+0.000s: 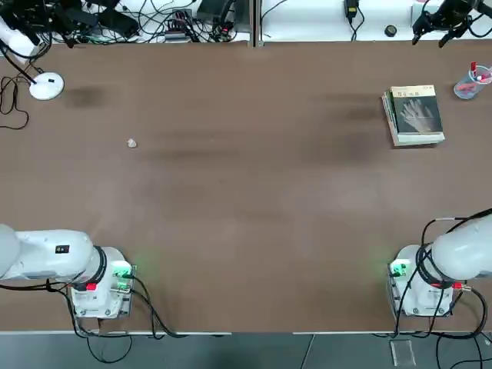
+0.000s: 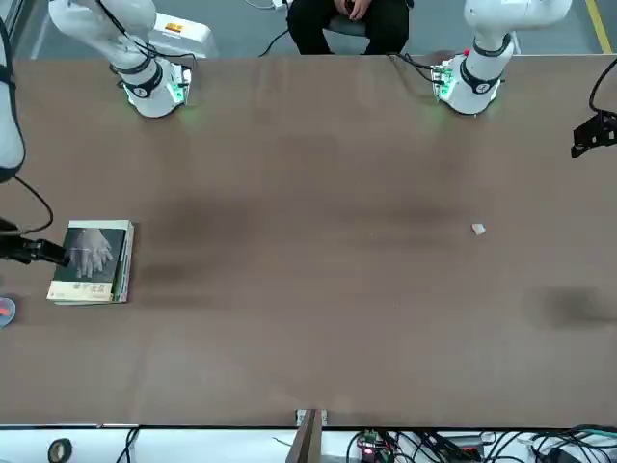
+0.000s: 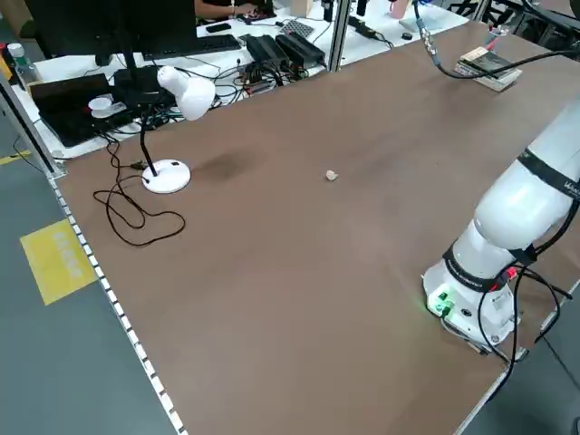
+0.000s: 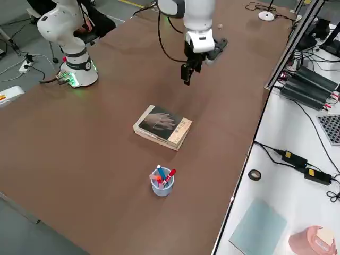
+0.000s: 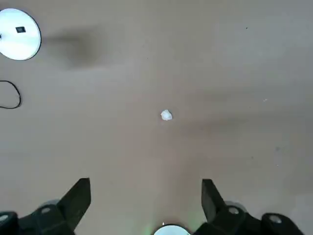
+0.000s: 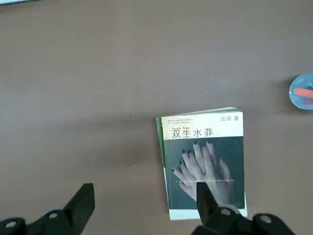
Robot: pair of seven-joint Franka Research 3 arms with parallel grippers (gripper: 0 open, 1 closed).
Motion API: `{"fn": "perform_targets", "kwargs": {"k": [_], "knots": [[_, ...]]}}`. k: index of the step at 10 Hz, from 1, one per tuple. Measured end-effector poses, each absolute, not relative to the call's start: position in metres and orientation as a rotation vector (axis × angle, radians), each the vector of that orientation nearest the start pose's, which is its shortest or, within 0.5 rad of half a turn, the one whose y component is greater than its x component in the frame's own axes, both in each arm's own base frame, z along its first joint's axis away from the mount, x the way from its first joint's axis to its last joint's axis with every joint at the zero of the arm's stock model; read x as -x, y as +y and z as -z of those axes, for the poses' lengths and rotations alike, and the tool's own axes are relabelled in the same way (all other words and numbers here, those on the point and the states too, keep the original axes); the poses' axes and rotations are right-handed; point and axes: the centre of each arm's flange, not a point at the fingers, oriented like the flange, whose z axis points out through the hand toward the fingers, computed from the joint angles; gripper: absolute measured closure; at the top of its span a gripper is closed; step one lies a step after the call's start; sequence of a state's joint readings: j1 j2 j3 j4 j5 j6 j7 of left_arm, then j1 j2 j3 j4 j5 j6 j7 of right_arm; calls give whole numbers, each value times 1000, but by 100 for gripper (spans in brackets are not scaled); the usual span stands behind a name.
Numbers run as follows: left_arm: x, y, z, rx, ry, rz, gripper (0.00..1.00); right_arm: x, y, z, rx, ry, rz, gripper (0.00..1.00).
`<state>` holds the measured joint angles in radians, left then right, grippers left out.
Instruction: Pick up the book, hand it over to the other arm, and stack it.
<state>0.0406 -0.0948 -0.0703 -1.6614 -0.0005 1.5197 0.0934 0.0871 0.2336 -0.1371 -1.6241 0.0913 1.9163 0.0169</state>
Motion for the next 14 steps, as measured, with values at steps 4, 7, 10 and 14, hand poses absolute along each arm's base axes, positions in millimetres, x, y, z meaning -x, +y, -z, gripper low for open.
{"fn": "perform_targets", "kwargs": {"k": [4,7,10,14], "knots": [[-519,-20,-628,3129,201,-76,0,-612,-15,-542,3103,113,141,4],[-520,-21,-630,3129,204,-69,0,-595,-14,-574,3098,104,159,0],[-520,-22,-631,3129,207,-65,0,-588,-2,-604,3085,131,226,0],[-520,-22,-631,3129,204,-66,0,-586,4,-631,3088,143,279,0]]}}
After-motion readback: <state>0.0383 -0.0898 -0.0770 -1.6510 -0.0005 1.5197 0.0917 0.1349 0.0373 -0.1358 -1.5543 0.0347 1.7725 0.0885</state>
